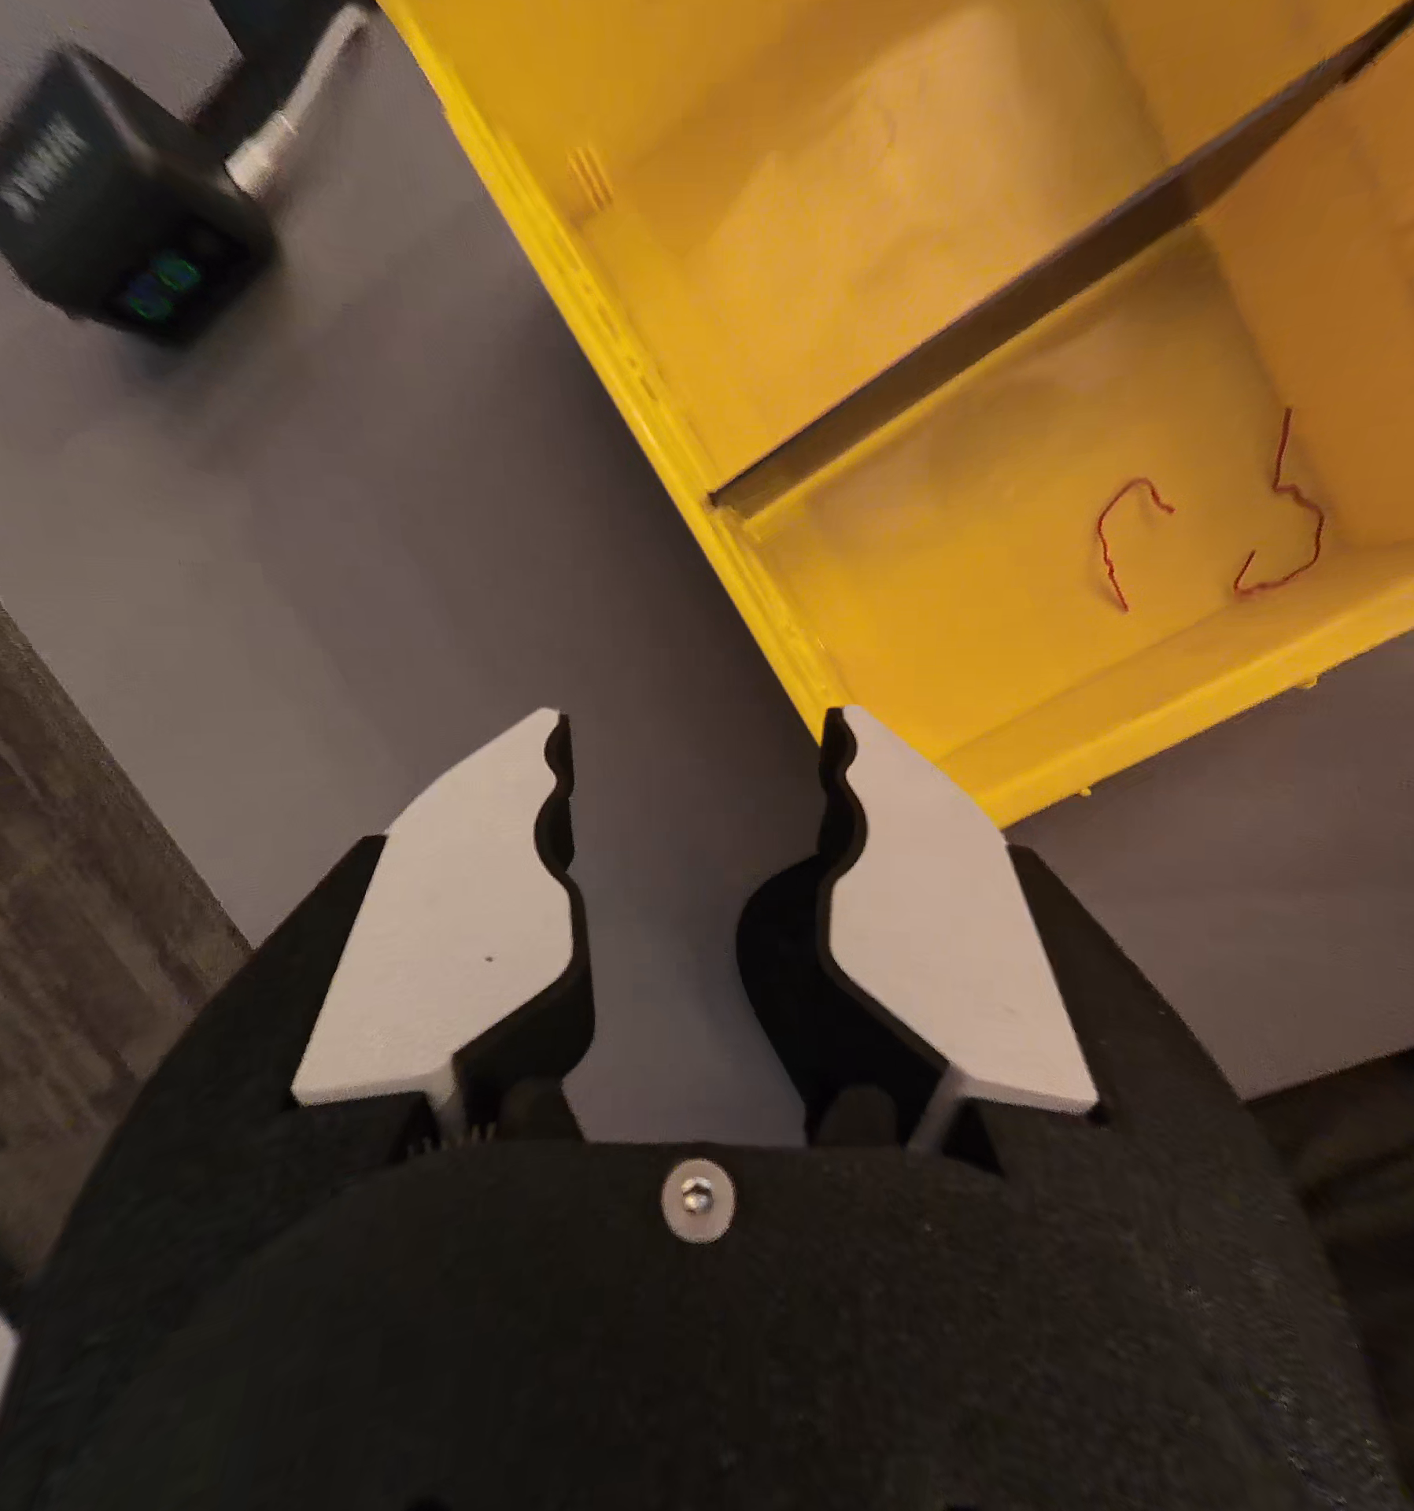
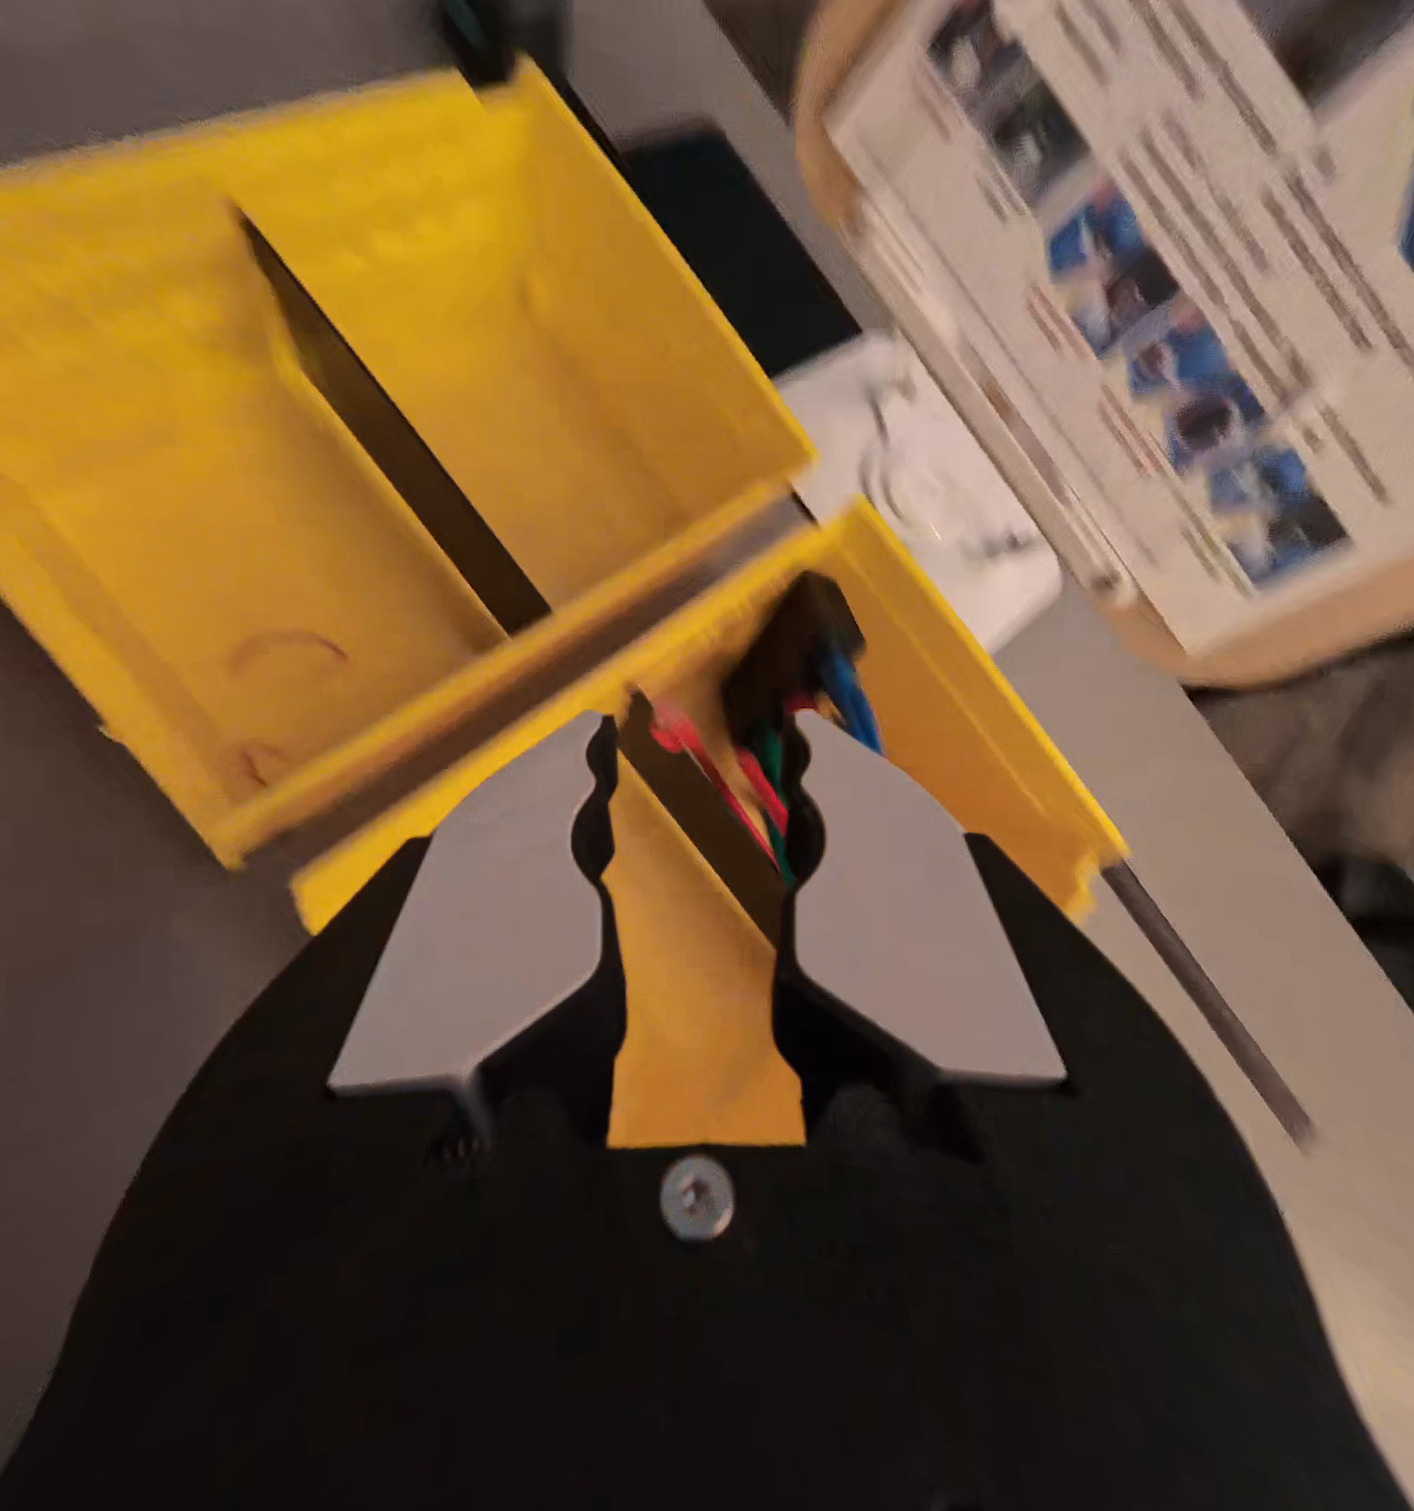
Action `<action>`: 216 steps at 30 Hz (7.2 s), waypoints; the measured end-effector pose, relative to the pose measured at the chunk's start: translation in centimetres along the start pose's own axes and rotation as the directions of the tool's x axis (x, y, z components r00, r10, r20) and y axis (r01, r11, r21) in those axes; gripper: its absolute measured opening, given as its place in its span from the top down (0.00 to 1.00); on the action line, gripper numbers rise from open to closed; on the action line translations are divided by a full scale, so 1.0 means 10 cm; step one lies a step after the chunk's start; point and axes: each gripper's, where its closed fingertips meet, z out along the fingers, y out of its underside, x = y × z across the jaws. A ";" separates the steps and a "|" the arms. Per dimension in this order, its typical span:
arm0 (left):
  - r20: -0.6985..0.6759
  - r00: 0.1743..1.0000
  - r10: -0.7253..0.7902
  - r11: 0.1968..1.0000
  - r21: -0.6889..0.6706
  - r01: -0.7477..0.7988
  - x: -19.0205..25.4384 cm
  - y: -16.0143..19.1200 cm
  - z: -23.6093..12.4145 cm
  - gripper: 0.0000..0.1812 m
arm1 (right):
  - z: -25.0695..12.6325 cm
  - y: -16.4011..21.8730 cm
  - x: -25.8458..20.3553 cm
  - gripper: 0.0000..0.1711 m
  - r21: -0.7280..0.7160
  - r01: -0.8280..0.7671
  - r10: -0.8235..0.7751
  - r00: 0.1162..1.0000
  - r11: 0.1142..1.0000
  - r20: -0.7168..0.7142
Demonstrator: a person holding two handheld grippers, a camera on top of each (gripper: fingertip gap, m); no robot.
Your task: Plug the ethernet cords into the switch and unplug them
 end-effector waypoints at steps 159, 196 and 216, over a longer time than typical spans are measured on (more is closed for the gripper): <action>-0.183 0.925 -0.332 0.862 -0.459 0.218 0.69 -0.80 1.08 0.97 | -0.19 3.17 1.53 0.85 -0.552 -0.714 0.885 0.455 0.430 0.100; -0.132 0.707 -0.695 0.696 -0.370 0.615 -0.59 0.43 0.81 0.94 | -0.21 3.15 1.49 0.86 -0.580 -0.701 0.891 0.442 0.415 0.103; -0.202 0.627 -0.752 0.654 -0.353 0.670 -0.55 0.42 0.81 0.91 | -0.22 3.19 1.59 0.85 -0.543 -0.730 0.896 0.432 0.414 0.101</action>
